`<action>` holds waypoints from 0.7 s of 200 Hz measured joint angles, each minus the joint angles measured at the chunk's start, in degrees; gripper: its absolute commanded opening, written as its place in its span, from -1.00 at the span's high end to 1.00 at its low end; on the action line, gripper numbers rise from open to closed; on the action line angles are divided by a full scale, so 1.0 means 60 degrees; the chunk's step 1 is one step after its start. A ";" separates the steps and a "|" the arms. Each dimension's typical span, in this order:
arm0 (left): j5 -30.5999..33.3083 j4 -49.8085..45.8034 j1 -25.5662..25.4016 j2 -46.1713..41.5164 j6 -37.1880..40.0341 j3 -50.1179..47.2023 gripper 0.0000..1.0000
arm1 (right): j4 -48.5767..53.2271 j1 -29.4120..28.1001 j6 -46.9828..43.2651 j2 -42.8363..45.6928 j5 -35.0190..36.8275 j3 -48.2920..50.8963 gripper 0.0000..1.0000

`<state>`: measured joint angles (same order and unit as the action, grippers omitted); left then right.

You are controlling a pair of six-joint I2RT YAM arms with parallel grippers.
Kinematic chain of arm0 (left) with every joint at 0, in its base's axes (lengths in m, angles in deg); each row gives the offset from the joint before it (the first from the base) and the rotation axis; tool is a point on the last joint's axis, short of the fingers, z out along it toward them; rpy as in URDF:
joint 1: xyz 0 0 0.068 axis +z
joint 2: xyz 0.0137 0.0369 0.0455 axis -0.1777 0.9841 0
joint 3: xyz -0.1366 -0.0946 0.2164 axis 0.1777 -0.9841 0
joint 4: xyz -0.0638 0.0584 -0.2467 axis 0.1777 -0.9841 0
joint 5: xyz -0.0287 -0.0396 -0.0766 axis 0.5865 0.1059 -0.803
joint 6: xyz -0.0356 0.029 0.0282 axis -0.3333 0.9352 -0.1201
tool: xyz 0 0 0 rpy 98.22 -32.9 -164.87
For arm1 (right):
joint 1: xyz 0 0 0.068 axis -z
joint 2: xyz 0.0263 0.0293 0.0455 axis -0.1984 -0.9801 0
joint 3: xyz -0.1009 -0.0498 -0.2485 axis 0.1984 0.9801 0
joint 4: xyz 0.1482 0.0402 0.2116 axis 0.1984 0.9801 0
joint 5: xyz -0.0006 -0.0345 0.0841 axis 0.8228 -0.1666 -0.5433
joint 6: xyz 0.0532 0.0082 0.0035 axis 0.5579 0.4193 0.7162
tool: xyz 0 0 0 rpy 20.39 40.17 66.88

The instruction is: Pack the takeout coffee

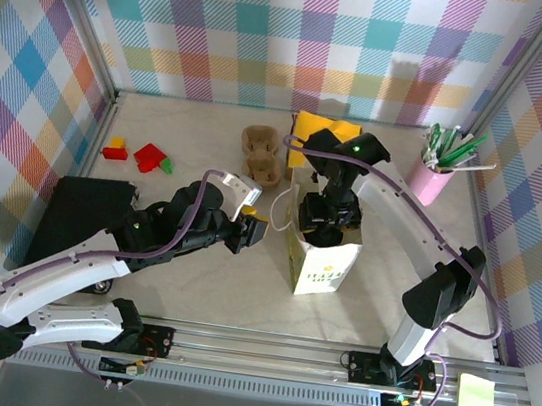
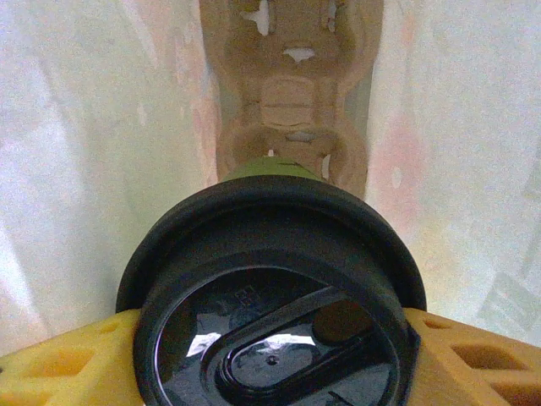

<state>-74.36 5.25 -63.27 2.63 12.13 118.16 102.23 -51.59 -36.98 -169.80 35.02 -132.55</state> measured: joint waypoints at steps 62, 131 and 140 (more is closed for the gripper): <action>-0.0004 0.0000 0.0000 0.0000 0.0004 -0.0004 0.18 | -0.0313 0.0000 -0.0211 0.0040 0.0033 0.0495 -0.24; -0.0004 0.0004 0.0000 0.0000 0.0004 -0.0044 0.17 | -0.0794 0.0000 -0.0200 0.0153 0.0084 0.1107 -0.23; -0.0004 0.0000 0.0000 0.0007 0.0000 -0.0051 0.17 | -0.0852 0.0000 -0.0189 0.0200 0.0120 0.1173 -0.23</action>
<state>-74.38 5.25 -63.27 2.67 12.13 117.86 97.11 -51.59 -38.11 -168.59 35.74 -125.51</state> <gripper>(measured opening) 0.413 0.664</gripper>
